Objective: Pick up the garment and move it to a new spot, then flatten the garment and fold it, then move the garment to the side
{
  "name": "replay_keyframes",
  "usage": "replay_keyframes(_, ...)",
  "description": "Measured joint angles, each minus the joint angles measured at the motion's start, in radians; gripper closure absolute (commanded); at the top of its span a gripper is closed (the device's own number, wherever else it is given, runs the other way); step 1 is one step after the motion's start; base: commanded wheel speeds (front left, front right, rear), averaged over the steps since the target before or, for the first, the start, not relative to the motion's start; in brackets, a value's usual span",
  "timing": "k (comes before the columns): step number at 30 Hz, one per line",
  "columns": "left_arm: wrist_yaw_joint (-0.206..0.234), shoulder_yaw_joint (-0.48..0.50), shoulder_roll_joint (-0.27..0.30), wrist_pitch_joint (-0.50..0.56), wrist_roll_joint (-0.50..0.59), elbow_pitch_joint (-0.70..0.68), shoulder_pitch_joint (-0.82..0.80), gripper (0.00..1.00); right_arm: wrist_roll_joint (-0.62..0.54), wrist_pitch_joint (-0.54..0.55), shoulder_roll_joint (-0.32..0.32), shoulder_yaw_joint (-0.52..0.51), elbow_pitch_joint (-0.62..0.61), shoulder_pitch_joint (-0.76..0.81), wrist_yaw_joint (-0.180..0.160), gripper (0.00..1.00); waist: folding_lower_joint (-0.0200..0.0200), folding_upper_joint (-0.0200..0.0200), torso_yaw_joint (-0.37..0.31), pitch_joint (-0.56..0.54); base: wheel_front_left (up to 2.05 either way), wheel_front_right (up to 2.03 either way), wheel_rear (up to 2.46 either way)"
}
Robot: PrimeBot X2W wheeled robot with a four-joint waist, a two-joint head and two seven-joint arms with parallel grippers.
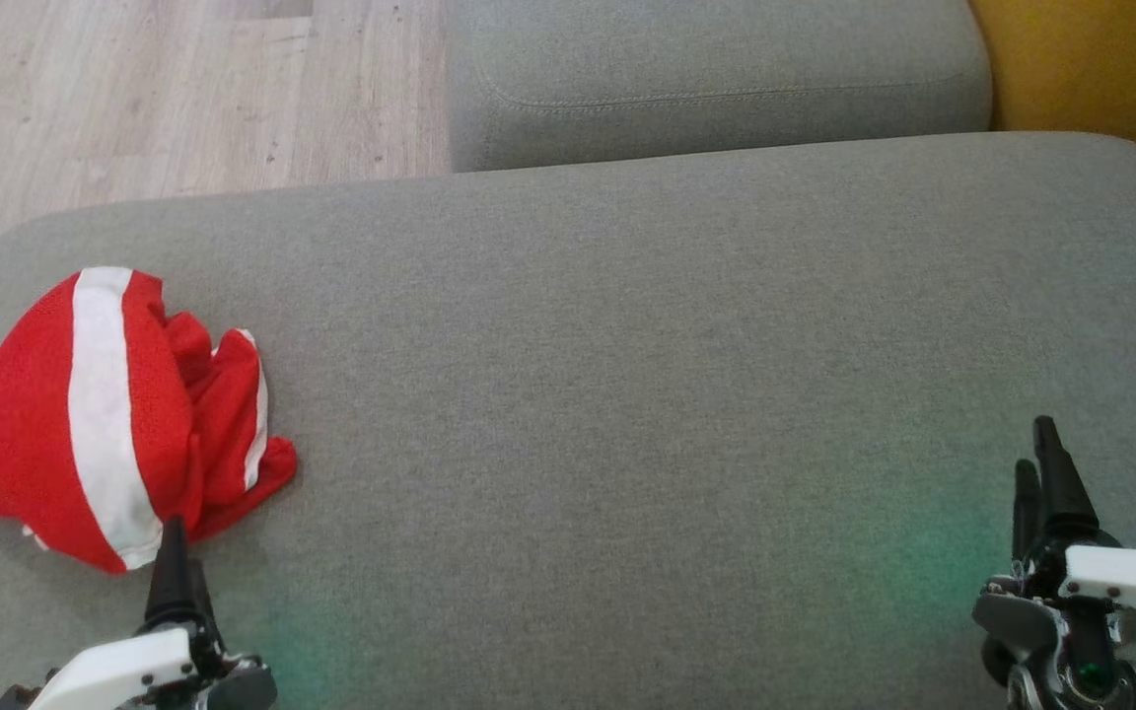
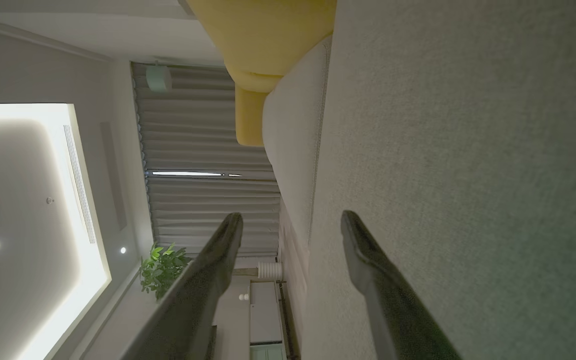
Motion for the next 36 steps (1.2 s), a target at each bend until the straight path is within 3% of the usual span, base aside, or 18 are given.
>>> replay_keyframes(10,0.0,0.028,0.0,-0.029,0.075,-0.031,0.0,0.0,-0.141,-0.029,0.0,0.016,-0.032,0.0,0.0,0.0,0.0,0.0,0.0,-0.003,0.0,0.0,0.0)
replay_keyframes(18,0.0,0.045,0.0,-0.052,0.165,-0.065,0.0,0.0,-0.32,-0.05,0.0,0.025,-0.081,0.0,0.0,0.0,0.0,0.0,-0.001,-0.003,0.0,0.0,0.0)
replay_keyframes(36,0.028,-0.025,0.0,-0.104,0.518,-0.164,0.004,0.0,-0.673,-0.103,0.0,0.068,-0.126,-0.001,0.0,0.0,0.0,0.0,0.005,0.001,0.0,0.0,0.0)
